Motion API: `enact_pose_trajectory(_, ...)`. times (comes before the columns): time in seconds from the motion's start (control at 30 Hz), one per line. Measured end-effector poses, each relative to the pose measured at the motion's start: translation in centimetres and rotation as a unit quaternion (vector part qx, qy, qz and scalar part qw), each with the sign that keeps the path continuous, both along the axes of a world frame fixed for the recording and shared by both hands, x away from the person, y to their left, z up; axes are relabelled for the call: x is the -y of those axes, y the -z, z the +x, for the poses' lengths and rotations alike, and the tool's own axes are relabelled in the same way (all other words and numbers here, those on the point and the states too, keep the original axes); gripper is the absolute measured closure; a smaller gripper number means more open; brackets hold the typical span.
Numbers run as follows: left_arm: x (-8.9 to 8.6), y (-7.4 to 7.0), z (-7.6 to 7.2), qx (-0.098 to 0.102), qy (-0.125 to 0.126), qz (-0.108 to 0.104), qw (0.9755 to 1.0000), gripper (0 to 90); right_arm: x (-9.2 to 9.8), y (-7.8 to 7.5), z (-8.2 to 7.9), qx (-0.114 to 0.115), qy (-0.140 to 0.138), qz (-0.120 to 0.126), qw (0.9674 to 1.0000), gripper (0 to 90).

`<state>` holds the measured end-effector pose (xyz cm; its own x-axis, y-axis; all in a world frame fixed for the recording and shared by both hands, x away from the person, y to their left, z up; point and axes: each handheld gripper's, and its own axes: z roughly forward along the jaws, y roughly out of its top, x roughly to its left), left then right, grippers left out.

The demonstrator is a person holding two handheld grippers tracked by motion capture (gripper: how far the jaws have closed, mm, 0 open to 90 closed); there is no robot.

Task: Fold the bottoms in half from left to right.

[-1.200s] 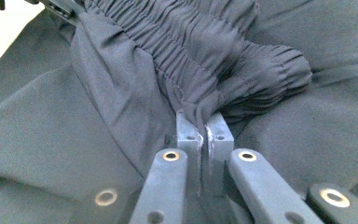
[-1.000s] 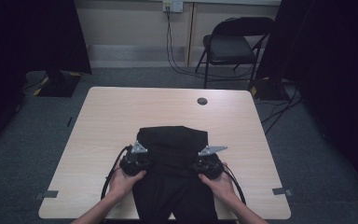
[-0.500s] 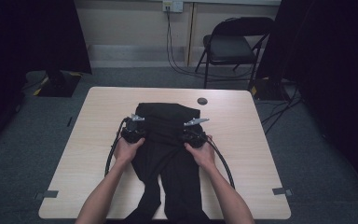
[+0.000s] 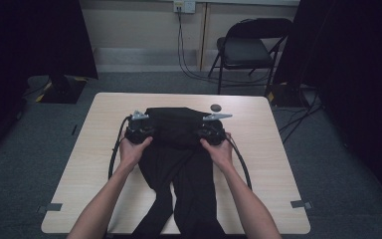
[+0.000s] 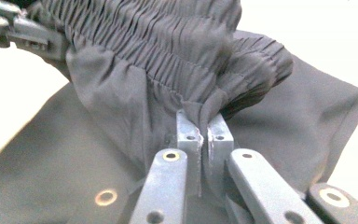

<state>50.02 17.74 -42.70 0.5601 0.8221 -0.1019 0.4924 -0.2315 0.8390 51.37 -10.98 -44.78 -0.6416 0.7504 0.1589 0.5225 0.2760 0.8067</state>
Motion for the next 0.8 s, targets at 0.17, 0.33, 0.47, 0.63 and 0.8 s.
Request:
enact_pose_trajectory(0.17,0.0,-8.3,-1.8,0.079,0.019,-0.045,0.9957,83.6,1.5,-9.0,-0.6,0.081,-0.006,0.057,0.9951,87.2)
enact_pose_trajectory(0.33,0.1,-12.9,-6.8,0.115,0.061,-0.073,0.9888,83.4,3.1,-14.6,-4.4,0.132,-0.039,0.098,0.9856,87.2)
enact_pose_trajectory(0.47,0.4,-9.7,-9.9,0.062,0.080,-0.032,0.9944,83.2,3.7,-12.9,-7.5,0.109,-0.062,0.076,0.9891,87.2)
enact_pose_trajectory(0.63,0.1,0.4,-11.1,-0.036,0.076,-0.009,0.9964,83.1,3.2,-3.3,-9.3,0.007,-0.081,0.022,0.9965,87.1)
enact_pose_trajectory(0.8,0.5,5.1,-9.7,-0.093,0.059,0.041,0.9931,82.5,1.7,3.7,-8.3,-0.055,-0.069,-0.020,0.9959,87.1)
